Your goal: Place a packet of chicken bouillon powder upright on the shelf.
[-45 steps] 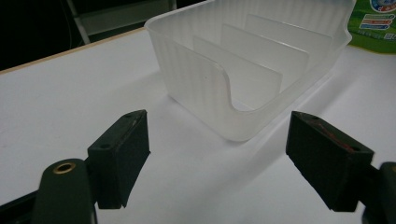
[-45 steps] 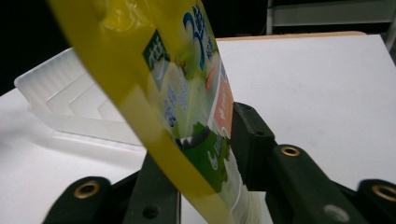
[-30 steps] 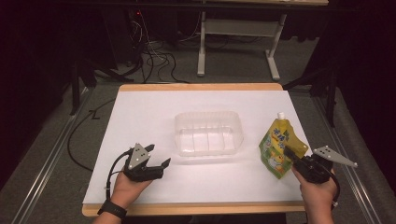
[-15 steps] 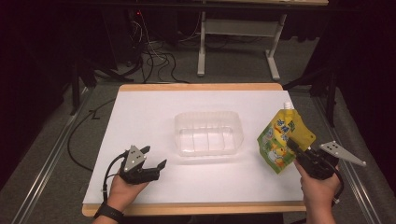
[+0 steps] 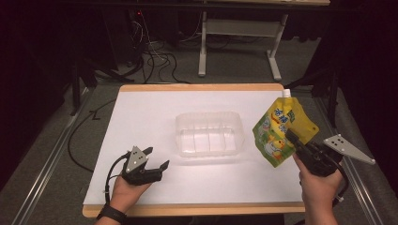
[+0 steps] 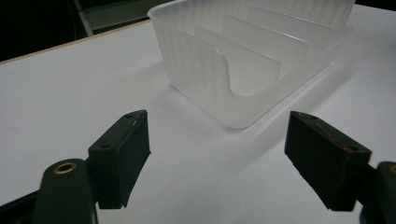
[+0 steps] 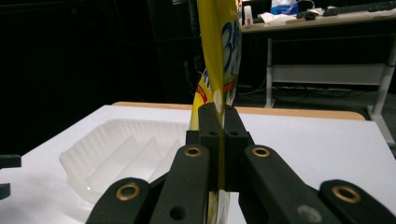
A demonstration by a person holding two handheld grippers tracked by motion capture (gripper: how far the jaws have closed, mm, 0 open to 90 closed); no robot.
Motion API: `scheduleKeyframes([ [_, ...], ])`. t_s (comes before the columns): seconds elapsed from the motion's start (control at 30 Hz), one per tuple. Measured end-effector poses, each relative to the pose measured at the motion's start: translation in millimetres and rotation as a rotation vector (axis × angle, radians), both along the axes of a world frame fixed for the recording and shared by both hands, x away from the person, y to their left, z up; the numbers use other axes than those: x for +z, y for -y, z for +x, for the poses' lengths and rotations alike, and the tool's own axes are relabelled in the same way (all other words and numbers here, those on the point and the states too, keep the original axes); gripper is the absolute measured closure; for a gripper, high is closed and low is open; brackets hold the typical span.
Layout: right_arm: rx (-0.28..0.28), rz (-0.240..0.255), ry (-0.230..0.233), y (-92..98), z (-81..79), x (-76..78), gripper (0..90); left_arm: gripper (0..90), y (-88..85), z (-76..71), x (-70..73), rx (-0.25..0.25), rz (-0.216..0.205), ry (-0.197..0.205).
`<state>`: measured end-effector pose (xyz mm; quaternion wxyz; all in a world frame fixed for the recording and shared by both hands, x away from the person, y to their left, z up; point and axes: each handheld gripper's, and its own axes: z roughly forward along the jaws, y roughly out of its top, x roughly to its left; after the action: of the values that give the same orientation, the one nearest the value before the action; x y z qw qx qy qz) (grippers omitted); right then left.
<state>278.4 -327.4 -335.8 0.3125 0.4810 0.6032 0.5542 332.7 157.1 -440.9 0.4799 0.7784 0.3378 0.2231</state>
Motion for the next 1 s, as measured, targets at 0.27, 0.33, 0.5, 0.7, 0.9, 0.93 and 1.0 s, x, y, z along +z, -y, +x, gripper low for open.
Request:
scheduleKeyframes([
  [0.27, 0.031, -0.001, 0.006, -25.6, 12.1, 9.1, 90.0, 23.3, 2.5, 2.0, -1.1, 0.001, -0.008, -0.003],
  [0.33, 0.038, -0.001, 0.010, -31.9, 15.4, 10.4, 90.0, 23.9, 4.7, 3.9, -1.7, 0.004, -0.013, 0.000],
  [0.5, 0.065, -0.003, 0.020, -51.0, 26.7, 12.5, 90.0, 25.9, 14.9, 13.8, 1.0, 0.024, -0.045, 0.021],
  [0.7, 0.092, -0.007, 0.020, -77.1, 41.7, 11.9, 90.0, 30.1, 28.8, 28.2, 2.3, 0.035, -0.056, 0.036],
  [0.9, 0.103, -0.011, 0.016, -92.5, 54.0, 7.5, 90.0, 39.8, 41.0, 38.9, -5.4, 0.025, -0.052, 0.025],
  [0.93, 0.100, -0.008, 0.012, -93.3, 55.1, 7.2, 90.0, 41.3, 44.7, 40.1, -7.8, 0.025, -0.044, 0.029],
  [1.0, 0.099, -0.001, 0.011, -94.5, 59.0, 5.9, 90.0, 46.1, 51.8, 43.9, -12.7, 0.033, -0.027, 0.031],
])
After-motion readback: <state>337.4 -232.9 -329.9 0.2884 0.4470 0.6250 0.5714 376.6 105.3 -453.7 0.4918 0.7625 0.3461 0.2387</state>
